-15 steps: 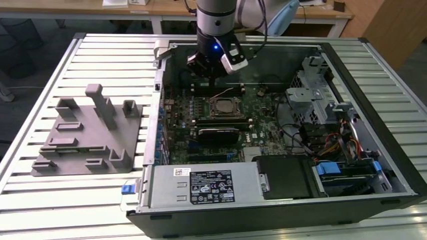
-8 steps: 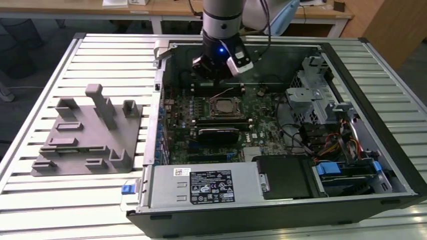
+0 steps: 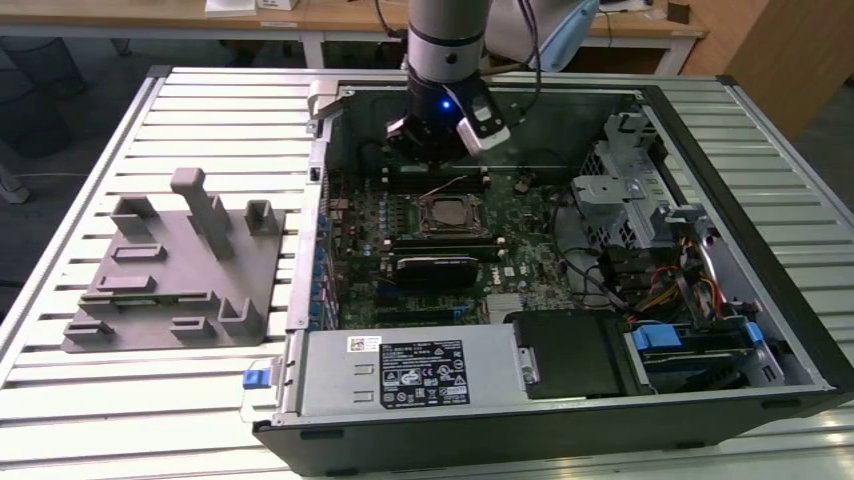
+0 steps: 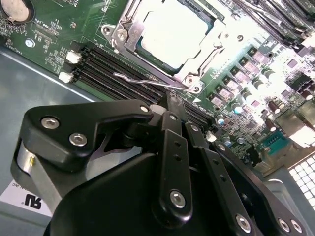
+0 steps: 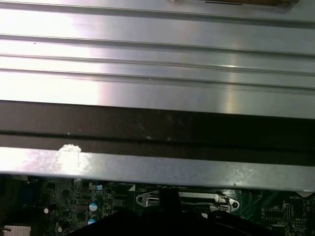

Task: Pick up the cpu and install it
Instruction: 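Close the cpu cover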

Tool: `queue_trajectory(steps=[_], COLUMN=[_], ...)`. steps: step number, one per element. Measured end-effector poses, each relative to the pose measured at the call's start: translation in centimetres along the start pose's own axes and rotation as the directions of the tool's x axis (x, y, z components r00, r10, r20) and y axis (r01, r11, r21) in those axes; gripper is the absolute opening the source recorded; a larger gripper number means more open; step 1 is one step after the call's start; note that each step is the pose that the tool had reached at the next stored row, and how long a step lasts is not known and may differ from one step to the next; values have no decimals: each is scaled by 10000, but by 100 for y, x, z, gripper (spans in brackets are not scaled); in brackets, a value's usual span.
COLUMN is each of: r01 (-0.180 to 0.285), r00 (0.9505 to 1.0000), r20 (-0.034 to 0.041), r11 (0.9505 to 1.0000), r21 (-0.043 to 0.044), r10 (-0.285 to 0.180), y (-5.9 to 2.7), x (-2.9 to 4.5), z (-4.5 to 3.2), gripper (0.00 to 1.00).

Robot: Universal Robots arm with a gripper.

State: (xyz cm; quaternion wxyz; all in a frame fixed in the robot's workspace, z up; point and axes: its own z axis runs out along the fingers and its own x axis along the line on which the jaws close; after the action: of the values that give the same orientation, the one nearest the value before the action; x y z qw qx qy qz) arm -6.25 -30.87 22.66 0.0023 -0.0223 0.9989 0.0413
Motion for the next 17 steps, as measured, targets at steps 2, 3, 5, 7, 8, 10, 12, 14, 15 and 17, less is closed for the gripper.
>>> queue_trajectory(steps=[2, 3, 5, 7, 8, 10, 12, 14, 15, 17], r01=[1, 1, 4, 7, 14, 32, 56, 74, 80, 86], r00=[10000, 10000, 10000, 10000, 10000, 10000, 10000, 10000, 10000, 10000], r20=[0, 1, 2, 2, 1, -1, -4, -5, -5, -7], r11=[10000, 10000, 10000, 10000, 10000, 10000, 10000, 10000, 10000, 10000], r21=[-1, -1, -3, -3, -1, 0, 2, 0, 0, 2], r10=[-1, -1, -4, -7, -14, -32, -56, -74, -80, -86], y=[0, -1, -1, -2, -3, -4, -6, -7, -7, -5], x=[-3, -3, -9, -19, -25, -37, -54, -87, -104, -130], z=[3, 4, 9, 17, 22, 33, 41, 48, 51, 56], gripper=[11, 11, 11, 11, 11, 11, 11, 11, 11, 11])
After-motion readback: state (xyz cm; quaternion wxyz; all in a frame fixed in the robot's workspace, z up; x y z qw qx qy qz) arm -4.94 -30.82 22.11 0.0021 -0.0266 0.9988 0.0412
